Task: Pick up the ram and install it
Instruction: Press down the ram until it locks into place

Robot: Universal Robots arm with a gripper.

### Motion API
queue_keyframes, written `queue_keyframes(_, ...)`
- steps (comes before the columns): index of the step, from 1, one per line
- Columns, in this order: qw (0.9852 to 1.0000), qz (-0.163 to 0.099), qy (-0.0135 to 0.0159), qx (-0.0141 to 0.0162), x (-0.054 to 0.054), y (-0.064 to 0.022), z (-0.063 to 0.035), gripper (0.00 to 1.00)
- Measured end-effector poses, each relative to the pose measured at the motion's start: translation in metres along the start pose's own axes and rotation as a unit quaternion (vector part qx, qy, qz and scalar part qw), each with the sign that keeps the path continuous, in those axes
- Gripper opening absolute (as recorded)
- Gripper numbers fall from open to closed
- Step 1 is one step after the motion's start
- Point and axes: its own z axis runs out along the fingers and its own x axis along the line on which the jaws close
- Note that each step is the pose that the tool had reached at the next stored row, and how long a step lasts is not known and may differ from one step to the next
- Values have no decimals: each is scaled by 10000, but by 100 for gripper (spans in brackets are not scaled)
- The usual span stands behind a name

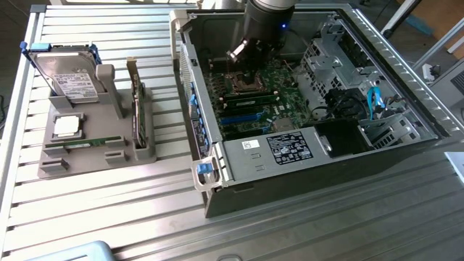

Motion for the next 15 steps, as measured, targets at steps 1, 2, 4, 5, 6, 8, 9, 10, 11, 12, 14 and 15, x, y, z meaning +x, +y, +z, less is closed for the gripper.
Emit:
queue_keyframes(1, 9999, 118, 3, -1, 0, 0, 1, 11)
queue_keyframes(2, 9997, 249, 6, -2, 0, 0, 2, 11)
queue_keyframes(4, 9986, 530, 13, -4, 0, 0, 3, 11)
queue_keyframes(5, 9977, 681, 17, -5, 0, 0, 3, 11)
queue_keyframes(6, 9963, 862, 22, -7, 0, 0, 5, 11)
queue_keyframes(8, 9930, 1179, 30, -10, 0, 0, 7, 11)
queue_keyframes(9, 9910, 1338, 34, -11, 0, 0, 8, 11)
queue_keyframes(10, 9892, 1465, 37, -12, 0, 0, 9, 11)
queue_keyframes(11, 9887, 1501, 38, -13, 0, 0, 9, 11)
queue_keyframes(12, 9887, 1501, 38, -13, 0, 0, 9, 11)
queue_keyframes(14, 9886, 1502, 38, -13, 1, 1, 9, 11)
queue_keyframes(15, 9886, 1502, 38, -13, 1, 1, 9, 11)
